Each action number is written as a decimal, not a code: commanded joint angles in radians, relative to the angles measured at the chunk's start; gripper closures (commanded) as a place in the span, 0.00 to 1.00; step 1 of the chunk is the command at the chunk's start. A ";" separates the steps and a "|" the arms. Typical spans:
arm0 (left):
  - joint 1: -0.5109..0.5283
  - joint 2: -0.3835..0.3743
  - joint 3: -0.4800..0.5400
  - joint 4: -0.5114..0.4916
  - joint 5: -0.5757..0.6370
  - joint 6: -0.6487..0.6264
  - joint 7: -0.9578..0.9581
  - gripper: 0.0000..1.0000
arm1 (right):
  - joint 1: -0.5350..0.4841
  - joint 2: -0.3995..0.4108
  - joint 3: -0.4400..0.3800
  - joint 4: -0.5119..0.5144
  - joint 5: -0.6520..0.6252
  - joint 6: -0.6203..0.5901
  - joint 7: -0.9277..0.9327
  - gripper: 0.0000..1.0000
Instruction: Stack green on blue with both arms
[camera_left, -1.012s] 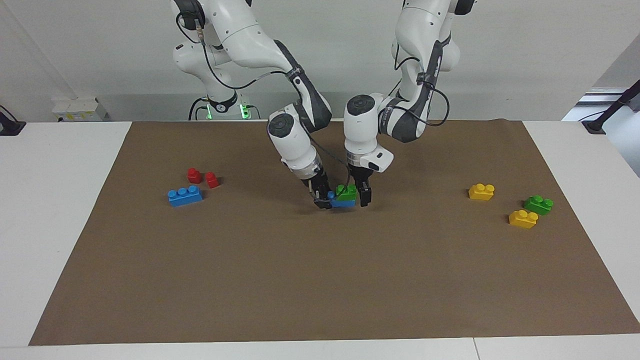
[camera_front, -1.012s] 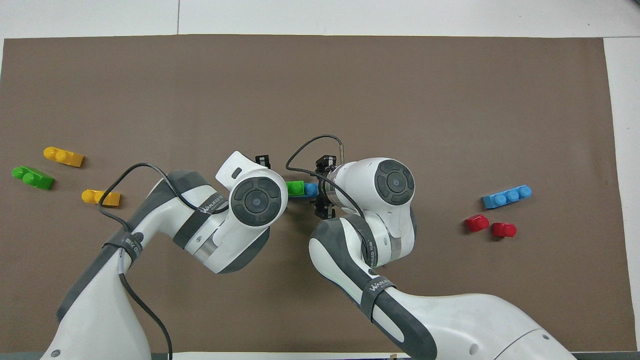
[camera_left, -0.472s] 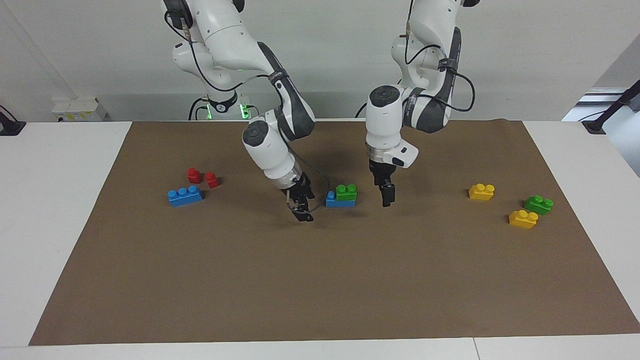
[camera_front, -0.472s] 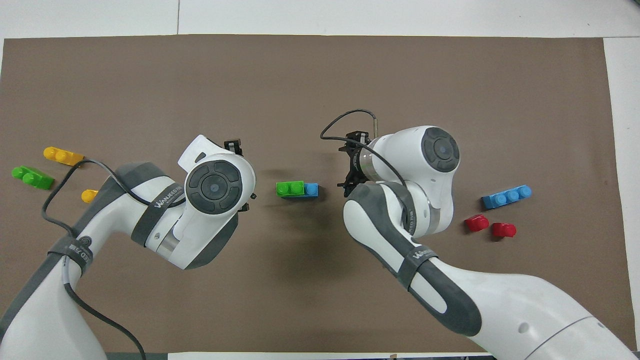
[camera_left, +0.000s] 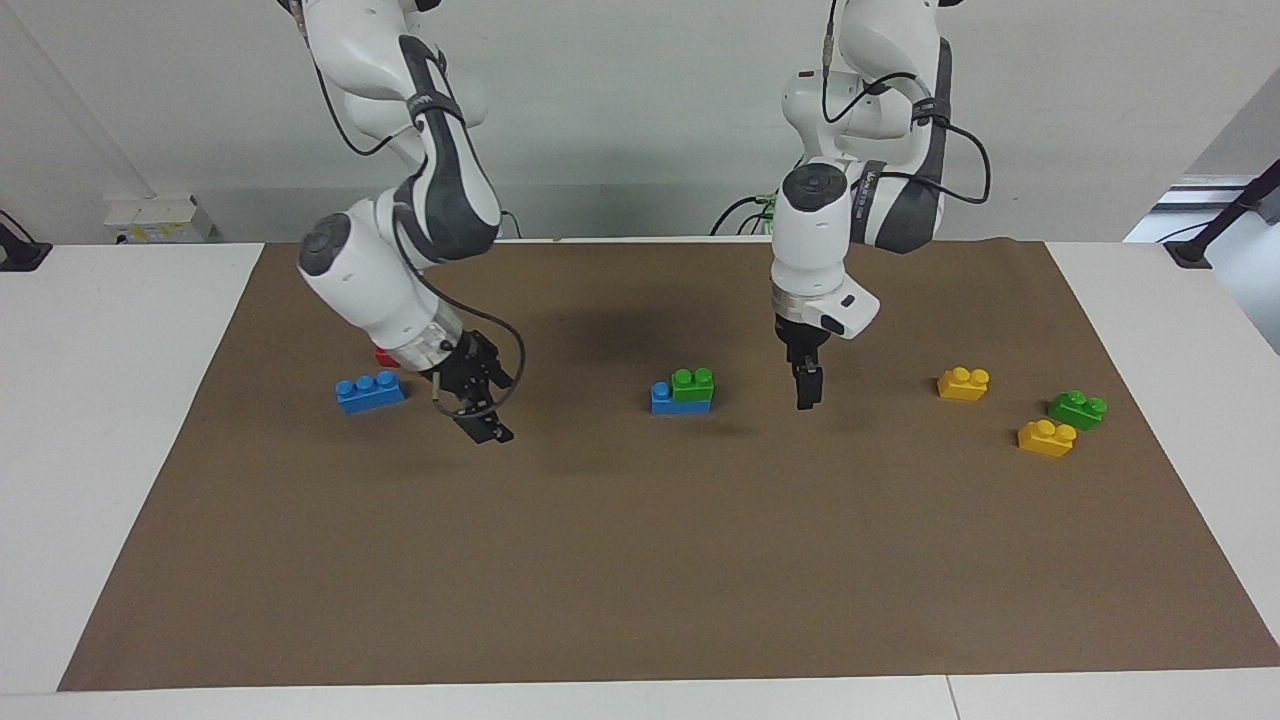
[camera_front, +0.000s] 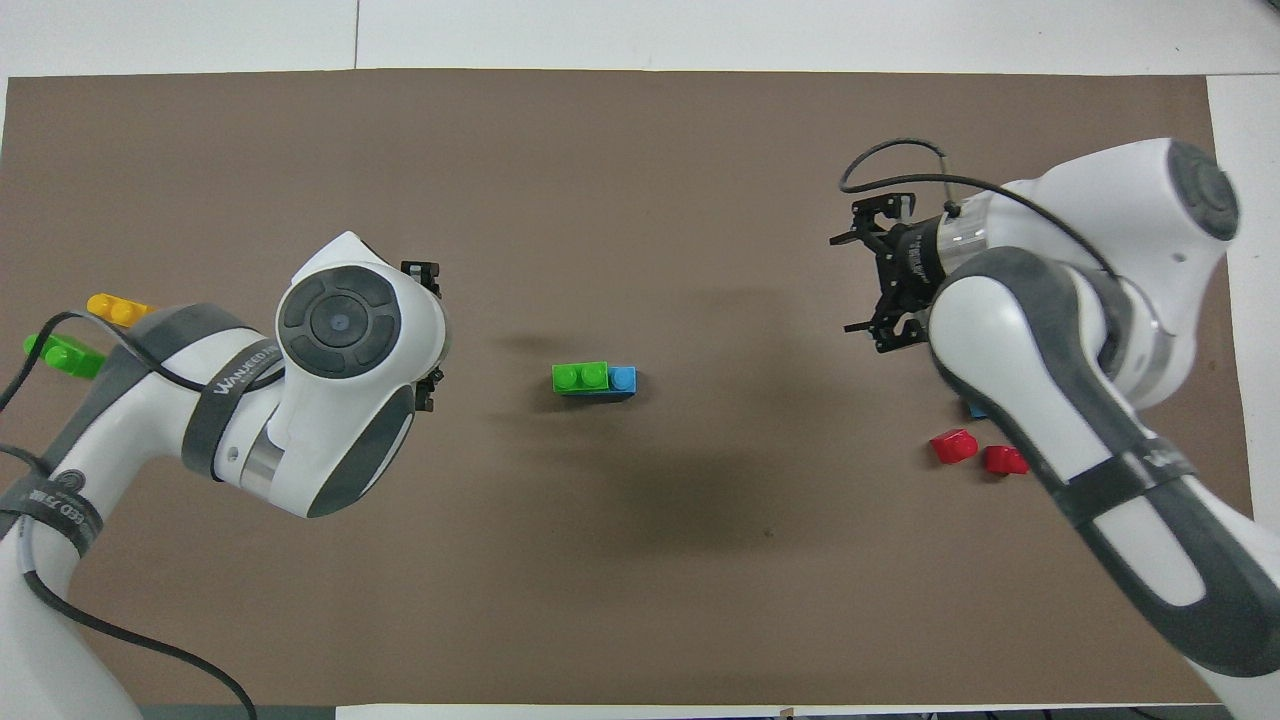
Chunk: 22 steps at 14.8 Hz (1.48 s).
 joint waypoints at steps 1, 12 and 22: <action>0.065 -0.027 -0.006 0.026 -0.043 -0.080 0.192 0.00 | -0.091 -0.012 0.010 0.094 -0.091 -0.177 -0.211 0.00; 0.290 -0.027 0.005 0.124 -0.036 -0.215 1.149 0.00 | -0.206 -0.209 0.009 0.169 -0.413 -0.553 -1.049 0.00; 0.415 -0.027 0.008 0.345 -0.155 -0.510 1.846 0.00 | -0.199 -0.227 -0.002 0.223 -0.423 -0.612 -1.144 0.00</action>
